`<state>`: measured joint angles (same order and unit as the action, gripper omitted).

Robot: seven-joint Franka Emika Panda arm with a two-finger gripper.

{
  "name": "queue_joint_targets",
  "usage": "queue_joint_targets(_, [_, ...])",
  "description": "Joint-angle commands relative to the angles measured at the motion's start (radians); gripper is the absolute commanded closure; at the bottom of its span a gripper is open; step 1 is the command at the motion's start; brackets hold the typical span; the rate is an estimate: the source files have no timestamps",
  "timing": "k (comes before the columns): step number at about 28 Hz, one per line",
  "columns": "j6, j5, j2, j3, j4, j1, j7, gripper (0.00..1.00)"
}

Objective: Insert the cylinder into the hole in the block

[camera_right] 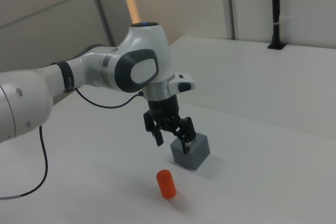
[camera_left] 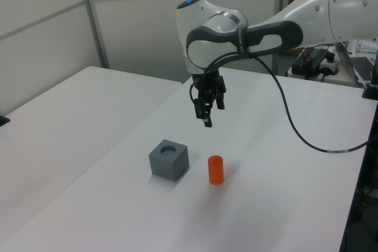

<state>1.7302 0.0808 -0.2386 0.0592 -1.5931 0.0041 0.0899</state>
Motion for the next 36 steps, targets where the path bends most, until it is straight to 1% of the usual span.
queue_joint_targets(1, [-0.037, -0.018, 0.010, 0.011, 0.015, -0.004, 0.022, 0.00])
queue_joint_targets(12, [-0.050, -0.016, 0.025, 0.013, 0.019, -0.007, 0.011, 0.00])
queue_joint_targets(17, [-0.072, -0.016, 0.054, 0.013, 0.010, -0.010, 0.024, 0.00])
queue_joint_targets(23, [-0.011, -0.013, 0.122, 0.007, -0.122, -0.009, 0.031, 0.00])
queue_joint_targets(24, [0.038, -0.016, 0.152, 0.005, -0.171, -0.004, 0.045, 0.00])
queue_joint_targets(29, [0.152, -0.019, 0.216, 0.001, -0.312, 0.005, 0.070, 0.00])
queue_joint_targets(30, [0.196, -0.019, 0.234, -0.001, -0.359, 0.013, 0.080, 0.00])
queue_joint_targets(33, [0.270, -0.019, 0.246, -0.001, -0.419, 0.027, 0.100, 0.00])
queue_joint_targets(35, [0.354, -0.019, 0.237, -0.001, -0.462, 0.039, 0.119, 0.00])
queue_joint_targets(36, [0.380, -0.019, 0.229, -0.001, -0.469, 0.042, 0.120, 0.00])
